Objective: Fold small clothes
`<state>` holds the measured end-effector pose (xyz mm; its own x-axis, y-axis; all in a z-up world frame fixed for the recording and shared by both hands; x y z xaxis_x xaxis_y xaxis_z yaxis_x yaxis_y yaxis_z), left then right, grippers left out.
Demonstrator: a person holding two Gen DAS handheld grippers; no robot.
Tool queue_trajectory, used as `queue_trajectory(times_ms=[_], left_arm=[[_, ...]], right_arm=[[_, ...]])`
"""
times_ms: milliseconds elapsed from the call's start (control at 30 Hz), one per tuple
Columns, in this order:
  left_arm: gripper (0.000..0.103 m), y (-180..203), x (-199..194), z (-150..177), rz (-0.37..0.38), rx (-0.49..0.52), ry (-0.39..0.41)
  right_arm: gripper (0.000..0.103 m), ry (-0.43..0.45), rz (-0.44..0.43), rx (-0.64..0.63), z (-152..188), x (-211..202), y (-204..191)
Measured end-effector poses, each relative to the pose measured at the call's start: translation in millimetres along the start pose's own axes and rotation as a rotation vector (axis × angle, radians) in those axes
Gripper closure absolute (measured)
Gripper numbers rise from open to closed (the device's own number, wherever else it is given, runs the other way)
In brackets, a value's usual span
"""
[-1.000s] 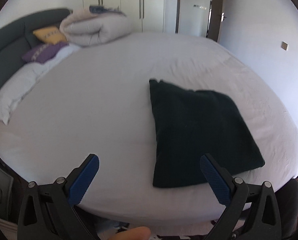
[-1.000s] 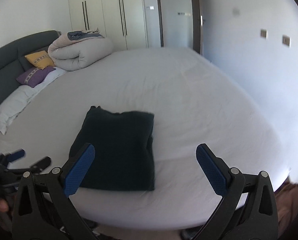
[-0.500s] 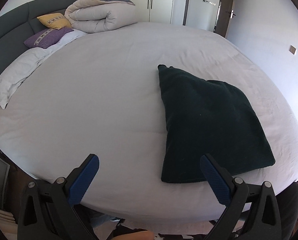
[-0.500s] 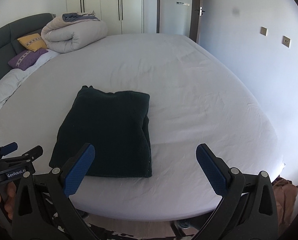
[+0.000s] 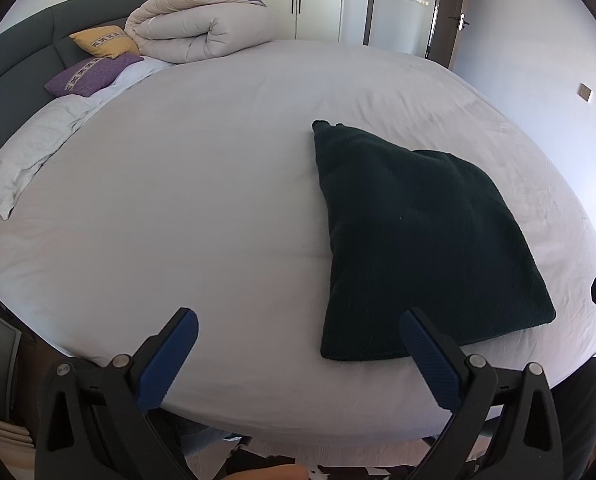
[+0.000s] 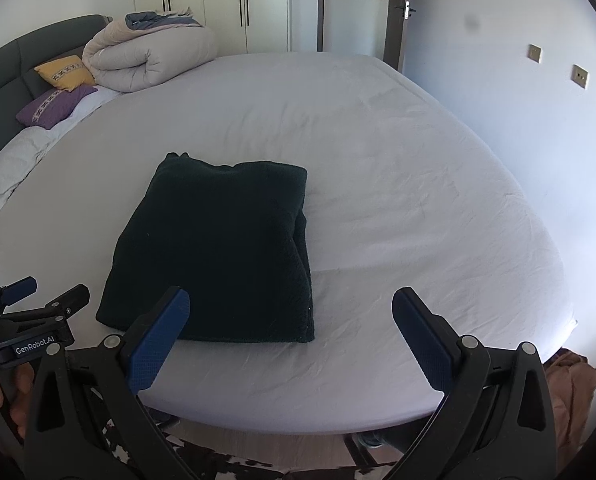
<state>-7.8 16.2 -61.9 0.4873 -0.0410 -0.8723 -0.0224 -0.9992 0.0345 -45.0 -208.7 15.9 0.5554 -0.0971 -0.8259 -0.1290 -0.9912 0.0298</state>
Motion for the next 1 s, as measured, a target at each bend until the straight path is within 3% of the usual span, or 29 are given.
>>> queue_trajectory(times_ms=[1000], left_arm=[[0.0, 3, 2, 3, -0.001, 0.008, -0.002]], right_arm=[[0.0, -0.011, -0.001, 0.013, -4, 16, -19]])
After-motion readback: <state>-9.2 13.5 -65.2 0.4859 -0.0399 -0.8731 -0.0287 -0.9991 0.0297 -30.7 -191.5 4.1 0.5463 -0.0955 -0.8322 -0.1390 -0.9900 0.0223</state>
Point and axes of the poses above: each gripper's, at about its wrist camera, not at the fingertips, and x roughly the way its jaws point, y to its right, z to its underside, the point moved 4 cm from there along x, roughly the way its jaws point, and after that the axes turned 8 degrees about -y, right-handed, at the moved point
